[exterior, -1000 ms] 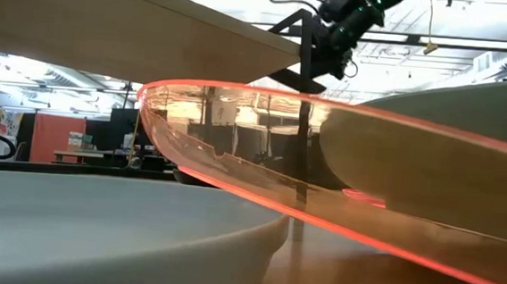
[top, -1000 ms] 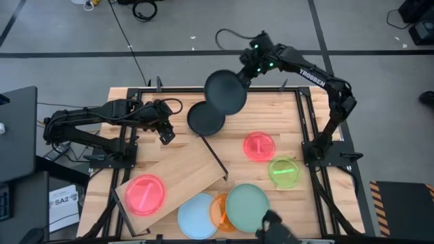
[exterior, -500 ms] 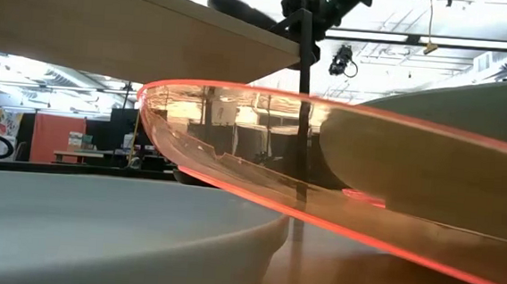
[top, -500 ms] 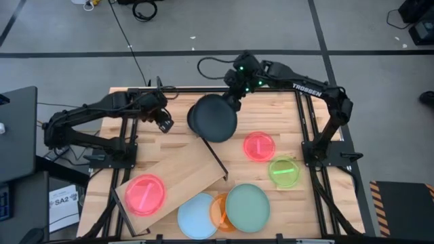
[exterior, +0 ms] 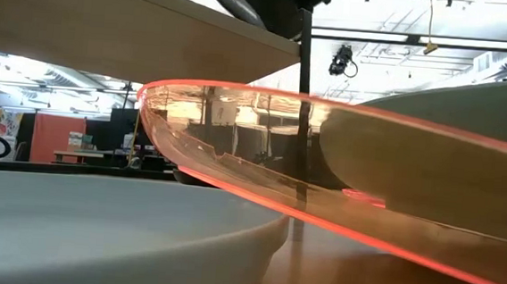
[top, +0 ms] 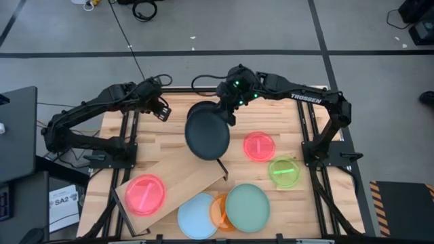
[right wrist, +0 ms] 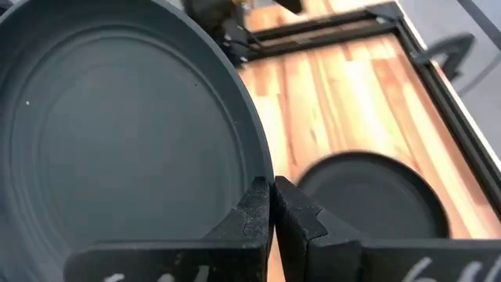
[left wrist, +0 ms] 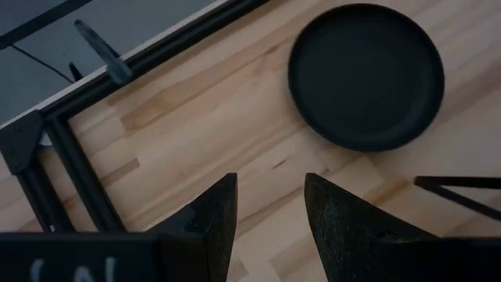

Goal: Place and stack plates onto a shelf
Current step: Put the right black plate on the shelf

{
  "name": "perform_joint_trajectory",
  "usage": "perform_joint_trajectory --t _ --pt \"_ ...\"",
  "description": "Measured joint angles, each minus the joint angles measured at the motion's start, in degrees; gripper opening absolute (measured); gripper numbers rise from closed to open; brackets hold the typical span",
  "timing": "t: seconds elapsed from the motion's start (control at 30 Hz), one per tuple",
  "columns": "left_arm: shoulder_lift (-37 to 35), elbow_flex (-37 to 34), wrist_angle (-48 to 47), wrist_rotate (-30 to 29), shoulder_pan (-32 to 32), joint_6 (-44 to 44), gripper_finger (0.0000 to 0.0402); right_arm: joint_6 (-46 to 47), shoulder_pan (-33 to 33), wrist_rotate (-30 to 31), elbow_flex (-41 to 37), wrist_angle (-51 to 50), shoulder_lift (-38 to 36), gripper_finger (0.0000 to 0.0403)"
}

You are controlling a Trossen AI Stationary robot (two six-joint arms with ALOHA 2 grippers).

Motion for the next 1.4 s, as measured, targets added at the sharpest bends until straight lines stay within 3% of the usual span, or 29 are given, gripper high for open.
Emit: perform_joint_trajectory --t 0.47,1.4 --pt "0.00 0.00 0.08 0.00 1.57 0.04 0.0157 -0.50 7.99 0.42 0.00 10.24 0.00 0.0012" --pt "0.00 0.00 0.98 0.05 1.57 -0.09 0.0157 -1.62 13.07 0.02 -0.02 17.45 9.88 0.0012"
